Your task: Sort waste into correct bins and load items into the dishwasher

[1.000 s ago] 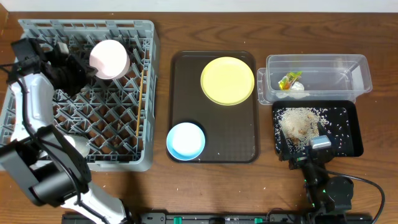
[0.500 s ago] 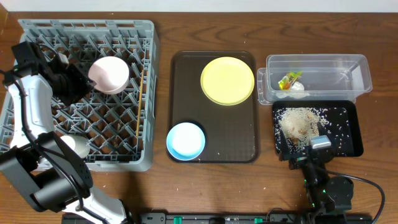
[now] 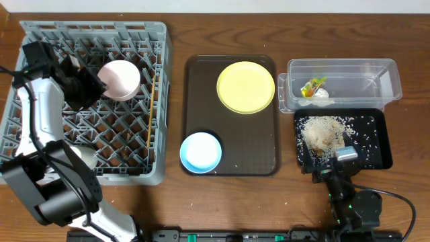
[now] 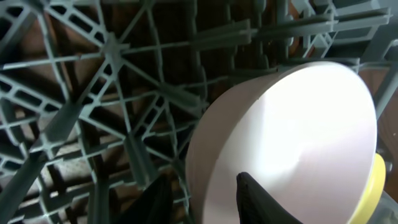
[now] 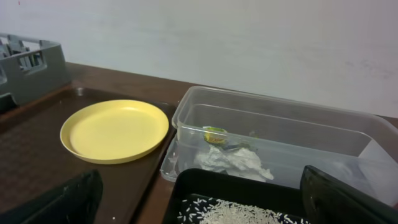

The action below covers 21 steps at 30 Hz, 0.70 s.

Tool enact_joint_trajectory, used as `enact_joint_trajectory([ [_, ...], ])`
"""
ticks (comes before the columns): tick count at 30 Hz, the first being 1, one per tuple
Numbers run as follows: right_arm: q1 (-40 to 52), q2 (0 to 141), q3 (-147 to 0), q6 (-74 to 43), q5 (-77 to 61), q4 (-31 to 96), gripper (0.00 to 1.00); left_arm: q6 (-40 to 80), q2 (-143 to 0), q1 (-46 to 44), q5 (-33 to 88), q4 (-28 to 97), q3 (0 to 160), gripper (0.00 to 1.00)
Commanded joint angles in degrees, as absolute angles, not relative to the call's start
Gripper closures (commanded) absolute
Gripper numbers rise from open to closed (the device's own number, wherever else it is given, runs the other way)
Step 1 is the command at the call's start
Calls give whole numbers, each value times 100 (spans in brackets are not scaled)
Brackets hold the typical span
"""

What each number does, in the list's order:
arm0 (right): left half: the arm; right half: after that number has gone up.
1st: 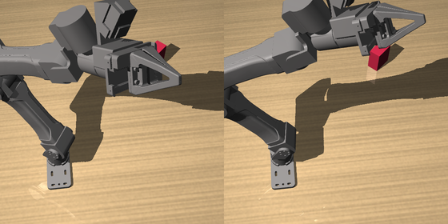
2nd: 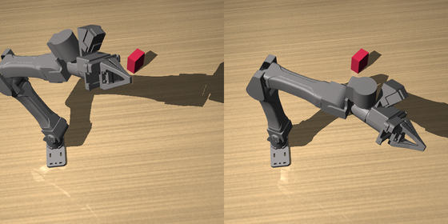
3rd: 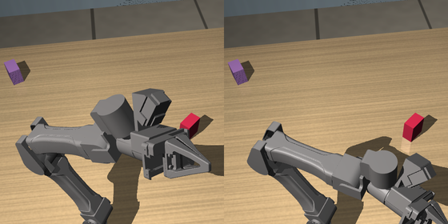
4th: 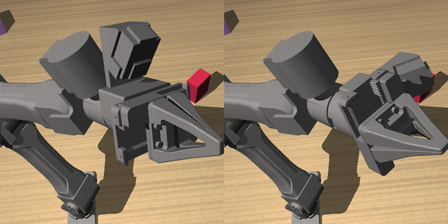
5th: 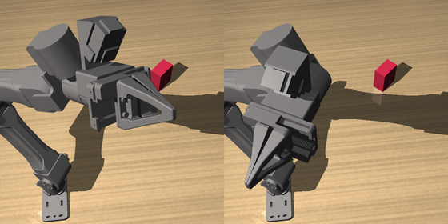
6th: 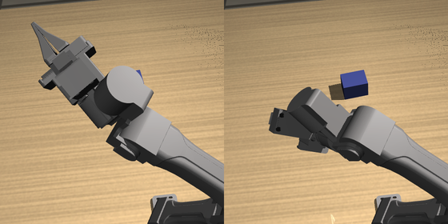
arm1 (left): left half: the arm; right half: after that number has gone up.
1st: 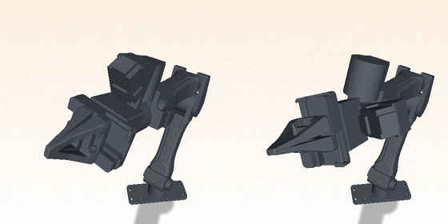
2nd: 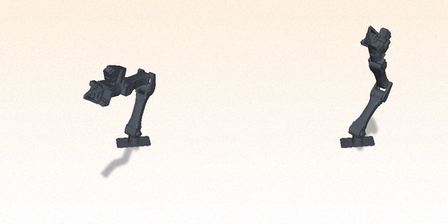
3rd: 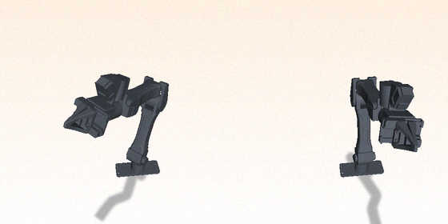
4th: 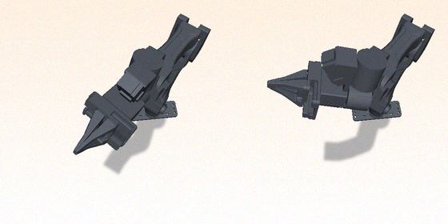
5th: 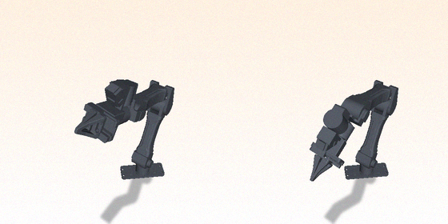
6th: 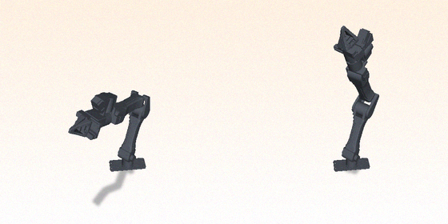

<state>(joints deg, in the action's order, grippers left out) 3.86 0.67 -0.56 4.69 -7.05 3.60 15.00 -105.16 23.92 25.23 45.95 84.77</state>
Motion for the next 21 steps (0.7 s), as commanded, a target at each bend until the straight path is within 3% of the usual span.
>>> enact_joint_trajectory([
  [1,340,38,-32,523,-692,360,1,1468,-10678,2305,2432,4552,8418,66],
  [8,340,38,-32,523,-692,360,1,1468,-10759,2268,1855,4517,8287,71],
  [14,340,38,-32,523,-692,360,1,1466,-10759,2268,1984,4469,8235,92],
  [21,340,38,-32,523,-692,360,1,1433,-10578,2261,2333,4517,8340,92],
])
